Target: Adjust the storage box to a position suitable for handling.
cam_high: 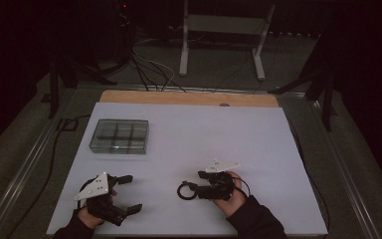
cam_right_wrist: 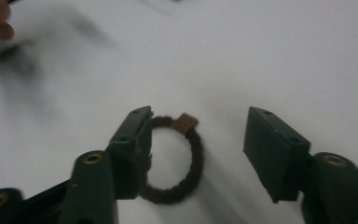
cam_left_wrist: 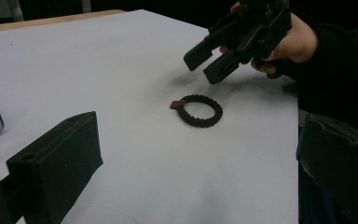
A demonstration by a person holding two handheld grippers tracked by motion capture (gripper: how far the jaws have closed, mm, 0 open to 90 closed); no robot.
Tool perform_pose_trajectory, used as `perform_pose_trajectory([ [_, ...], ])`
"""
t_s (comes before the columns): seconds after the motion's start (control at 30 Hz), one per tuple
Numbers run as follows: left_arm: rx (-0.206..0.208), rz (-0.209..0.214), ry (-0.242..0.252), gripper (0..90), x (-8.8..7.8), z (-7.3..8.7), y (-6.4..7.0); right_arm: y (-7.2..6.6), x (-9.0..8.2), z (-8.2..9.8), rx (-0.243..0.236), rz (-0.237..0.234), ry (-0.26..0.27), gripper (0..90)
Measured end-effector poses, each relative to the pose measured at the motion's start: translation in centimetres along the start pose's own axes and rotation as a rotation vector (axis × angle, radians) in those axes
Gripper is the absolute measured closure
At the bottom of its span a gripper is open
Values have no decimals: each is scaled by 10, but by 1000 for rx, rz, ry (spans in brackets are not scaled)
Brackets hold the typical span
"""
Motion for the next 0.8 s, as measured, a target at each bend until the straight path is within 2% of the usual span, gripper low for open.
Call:
perform_pose_trajectory([
  [0.07, 6, 2, -6, 7, 1, 0, 1, -1, 3, 2, -14, 16, -28, 490],
  [0.17, 10, 4, -11, 7, 1, 1, 1, -2, 7, 5, -33, 30, -60, 529],
  [0.2, 10, 2, -12, 7, 1, 1, 1, -3, 10, 7, -47, 53, -81, 590],
  [0.3, 5, 1, -7, 7, 0, 1, 0, -5, 12, 8, -69, 72, -97, 670],
  [0.53, 7, 3, -7, 7, 1, 1, 0, -12, 19, 12, -126, 109, -151, 759],
  [0.63, 8, 3, -15, 7, 2, 2, 0, -14, 20, 12, -145, 126, -158, 838],
  [0.8, 8, 1, -14, 8, 2, 1, -1, -14, 14, 8, -154, 134, -154, 859],
])
Point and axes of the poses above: each handheld gripper's, and its own axes: x roughly forward along the jaws, z roughly out of its underside, y roughly to its right, the point moved 5 cm from there along x, roughly forward along the jaws, and after that the axes turned 3 degrees about y, right-handed, at the moved point
